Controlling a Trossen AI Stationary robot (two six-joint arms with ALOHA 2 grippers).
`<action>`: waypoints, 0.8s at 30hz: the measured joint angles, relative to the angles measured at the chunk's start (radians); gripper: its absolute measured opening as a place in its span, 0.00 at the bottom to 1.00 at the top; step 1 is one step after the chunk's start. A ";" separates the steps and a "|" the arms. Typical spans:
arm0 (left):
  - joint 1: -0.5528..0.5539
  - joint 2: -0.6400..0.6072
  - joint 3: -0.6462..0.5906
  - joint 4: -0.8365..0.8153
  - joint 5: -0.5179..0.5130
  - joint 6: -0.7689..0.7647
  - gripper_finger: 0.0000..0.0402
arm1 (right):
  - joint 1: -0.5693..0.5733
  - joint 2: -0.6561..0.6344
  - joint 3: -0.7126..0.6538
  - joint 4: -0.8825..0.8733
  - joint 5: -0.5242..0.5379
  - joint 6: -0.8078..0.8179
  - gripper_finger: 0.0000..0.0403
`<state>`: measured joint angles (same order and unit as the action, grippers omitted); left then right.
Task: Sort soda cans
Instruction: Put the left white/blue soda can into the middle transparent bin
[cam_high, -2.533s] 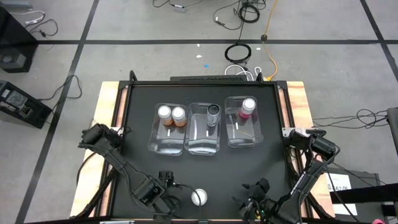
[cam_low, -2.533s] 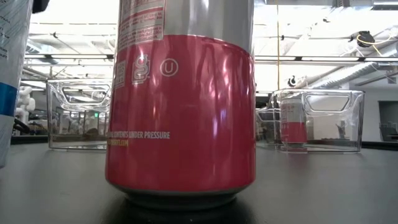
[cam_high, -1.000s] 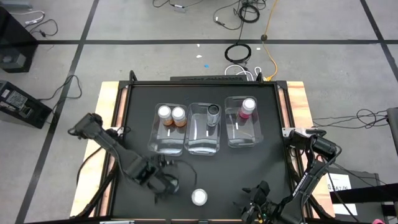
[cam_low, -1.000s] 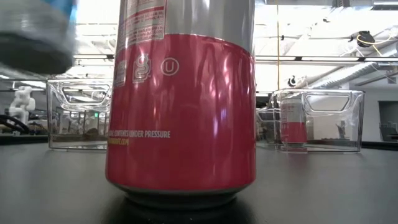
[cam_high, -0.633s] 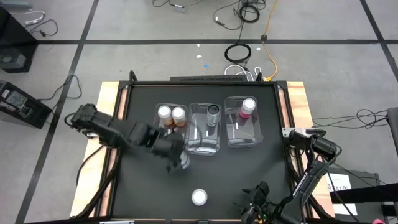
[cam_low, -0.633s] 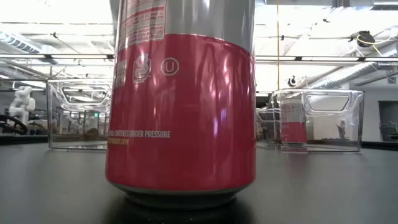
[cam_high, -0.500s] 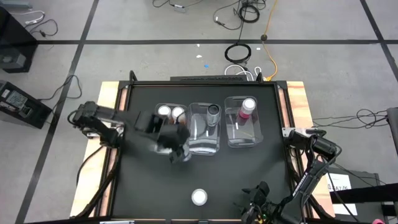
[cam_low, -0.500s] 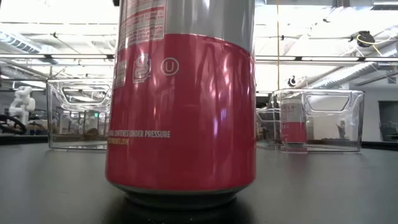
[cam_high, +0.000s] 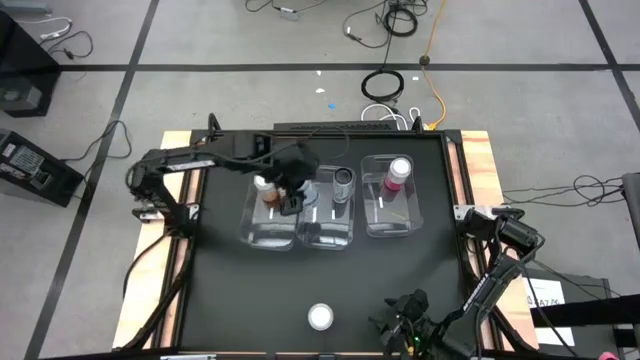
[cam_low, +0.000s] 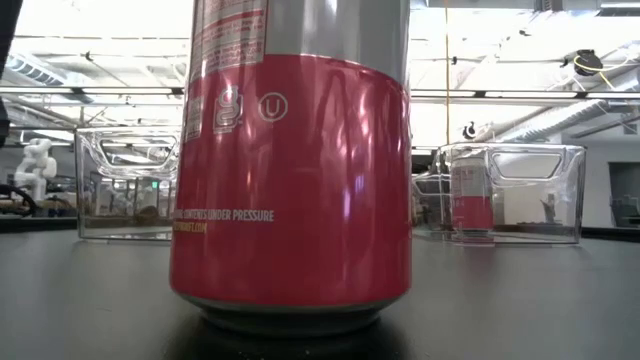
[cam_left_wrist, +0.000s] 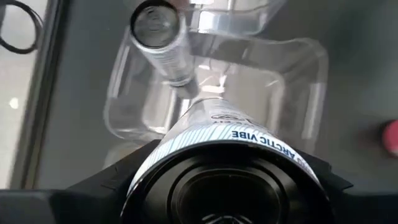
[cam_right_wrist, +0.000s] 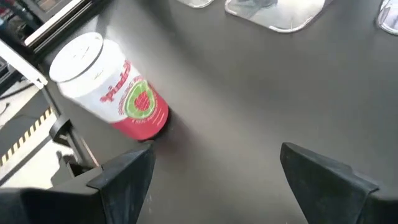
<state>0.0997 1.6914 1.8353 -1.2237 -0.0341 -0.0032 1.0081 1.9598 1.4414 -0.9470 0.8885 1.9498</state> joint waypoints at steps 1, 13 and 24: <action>0.016 0.013 0.000 0.001 0.001 0.036 0.71 | -0.007 0.000 0.000 0.000 0.000 0.002 0.84; 0.103 0.165 0.003 -0.002 -0.006 0.291 0.71 | -0.080 0.000 0.000 0.051 0.000 0.002 0.84; 0.125 0.172 0.001 0.064 -0.023 0.351 0.71 | -0.102 0.000 0.000 0.072 -0.004 0.002 0.84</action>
<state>0.2247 1.8629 1.8366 -1.1595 -0.0570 0.3481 0.9058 1.9598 1.4418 -0.8746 0.8845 1.9518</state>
